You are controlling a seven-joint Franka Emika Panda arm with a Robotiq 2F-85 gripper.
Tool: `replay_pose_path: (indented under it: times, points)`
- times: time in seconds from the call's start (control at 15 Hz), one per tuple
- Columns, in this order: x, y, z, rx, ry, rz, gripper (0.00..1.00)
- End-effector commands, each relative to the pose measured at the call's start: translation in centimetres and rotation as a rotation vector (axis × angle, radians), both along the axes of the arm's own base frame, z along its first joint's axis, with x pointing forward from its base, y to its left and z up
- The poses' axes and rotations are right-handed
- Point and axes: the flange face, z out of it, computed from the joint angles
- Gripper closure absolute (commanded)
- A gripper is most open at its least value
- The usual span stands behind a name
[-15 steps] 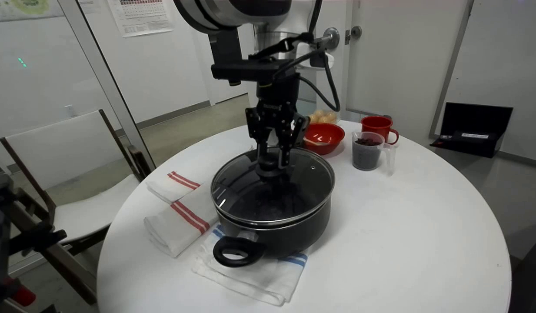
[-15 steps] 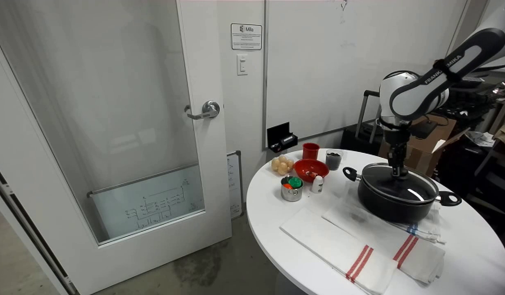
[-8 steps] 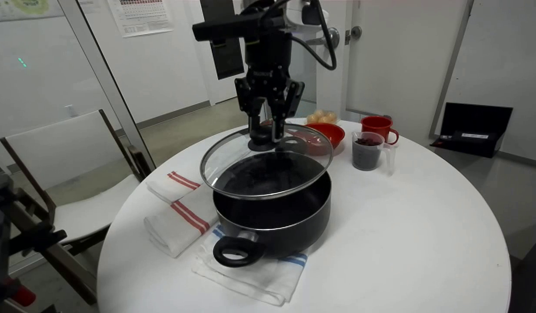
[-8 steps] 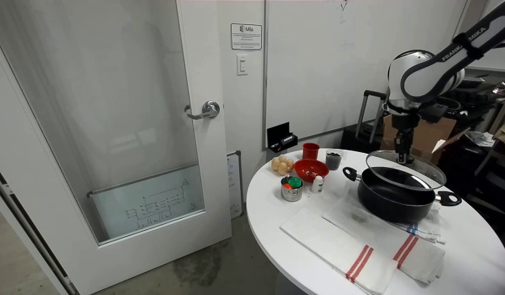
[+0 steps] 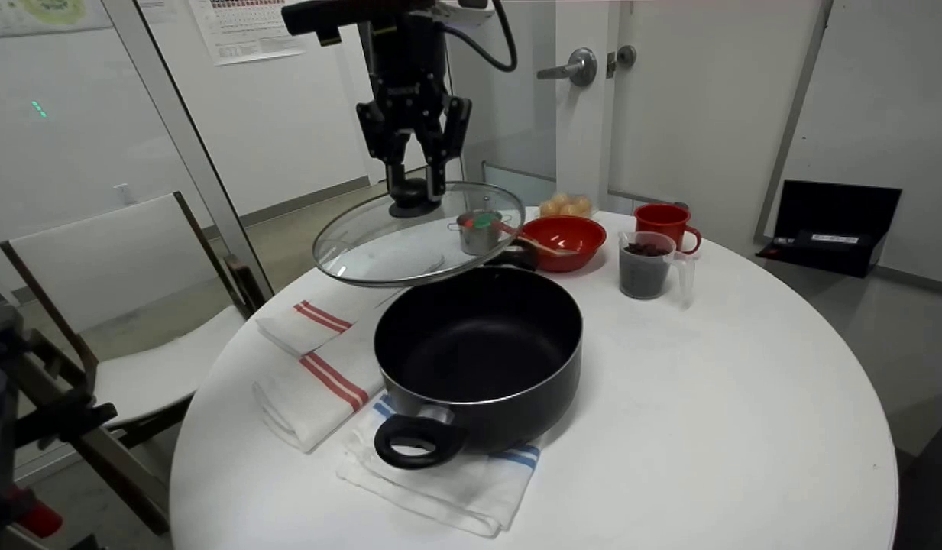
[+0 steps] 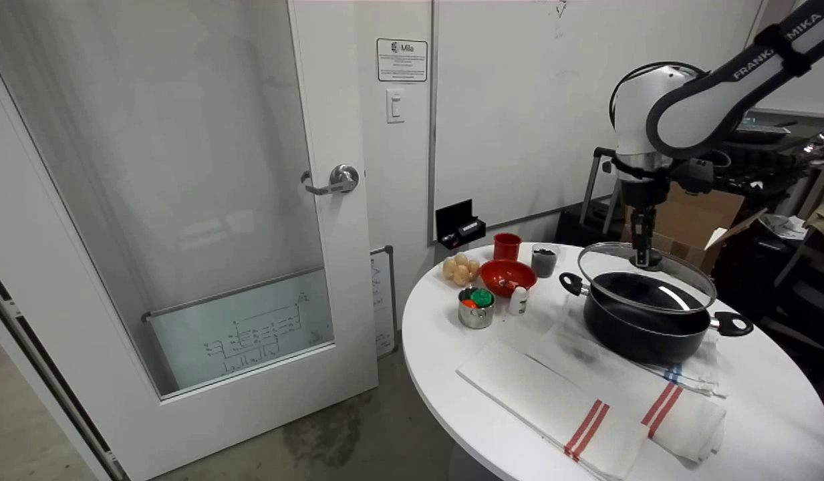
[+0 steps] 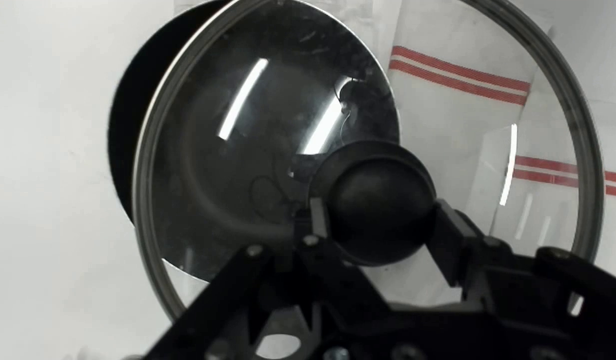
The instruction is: Remove the glass lid from the pot.
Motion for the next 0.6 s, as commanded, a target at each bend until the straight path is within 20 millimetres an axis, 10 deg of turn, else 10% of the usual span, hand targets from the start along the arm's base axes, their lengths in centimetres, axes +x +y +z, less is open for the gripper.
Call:
replay_pose_path:
  times: [0.0, 0.53]
  points:
    - [-0.1, 5.3, 1.0, -0.034, 0.029, 0.117, 0.75]
    - [0.3, 15.3, -2.2, -0.072, 0.095, 0.312, 0.75]
